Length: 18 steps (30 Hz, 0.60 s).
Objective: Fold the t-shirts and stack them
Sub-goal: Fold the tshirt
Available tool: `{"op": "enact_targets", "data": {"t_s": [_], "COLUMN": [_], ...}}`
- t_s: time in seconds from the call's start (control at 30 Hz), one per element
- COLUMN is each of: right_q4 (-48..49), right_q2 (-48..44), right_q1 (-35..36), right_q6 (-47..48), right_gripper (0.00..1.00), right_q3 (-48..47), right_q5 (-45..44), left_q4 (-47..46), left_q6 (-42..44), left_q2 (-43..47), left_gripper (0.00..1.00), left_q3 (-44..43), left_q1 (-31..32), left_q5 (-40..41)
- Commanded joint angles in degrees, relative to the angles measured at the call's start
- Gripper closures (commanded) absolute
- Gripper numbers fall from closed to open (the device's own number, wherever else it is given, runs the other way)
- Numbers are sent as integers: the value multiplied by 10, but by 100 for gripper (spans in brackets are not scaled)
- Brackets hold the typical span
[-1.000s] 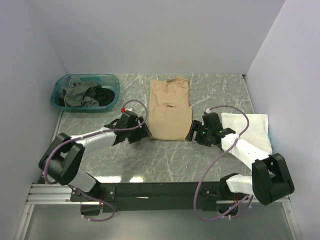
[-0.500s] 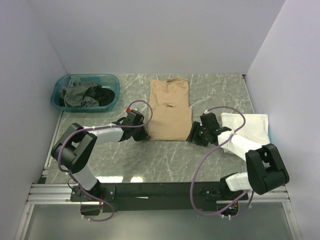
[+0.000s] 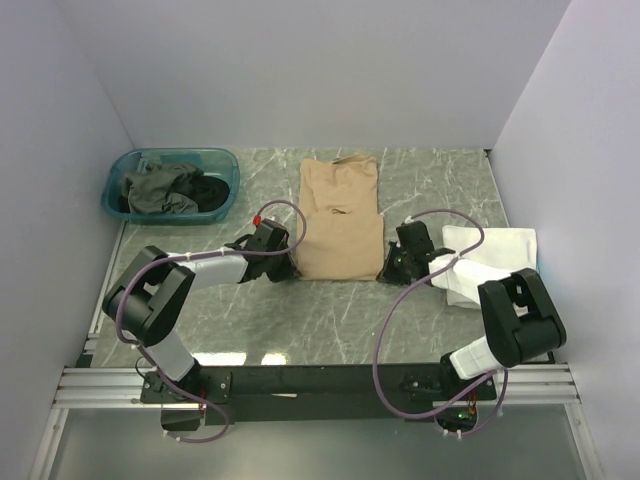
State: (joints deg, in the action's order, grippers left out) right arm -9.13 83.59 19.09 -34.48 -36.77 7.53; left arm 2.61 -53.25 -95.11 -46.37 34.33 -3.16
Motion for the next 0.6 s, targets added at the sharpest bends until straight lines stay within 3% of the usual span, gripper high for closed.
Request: {"op": "enact_targets", "data": {"t_s": [0.0, 0.17, 0.4, 0.5, 0.57], "right_q4": [2, -15, -127, -175, -249], "right_q2": [21, -31, -206, -285, -338], "right_q1": [-3, -3, 17, 71, 130], "right_q6": [10, 13, 9, -28, -77], "right_gripper": [100, 100, 100, 100, 100], "right_q3": [-10, 35, 107, 129, 123], "right_q5": [-3, 0, -3, 23, -14], "left_q4": [13, 27, 90, 128, 158], "left_q6": [10, 2, -55, -108, -142], "left_q2": [-14, 26, 152, 222, 283], "left_gripper": [99, 99, 99, 99, 99], "left_q3": [-6, 28, 107, 146, 170], "left_q1": [3, 14, 69, 115, 158], "left_q5": [19, 30, 76, 86, 102]}}
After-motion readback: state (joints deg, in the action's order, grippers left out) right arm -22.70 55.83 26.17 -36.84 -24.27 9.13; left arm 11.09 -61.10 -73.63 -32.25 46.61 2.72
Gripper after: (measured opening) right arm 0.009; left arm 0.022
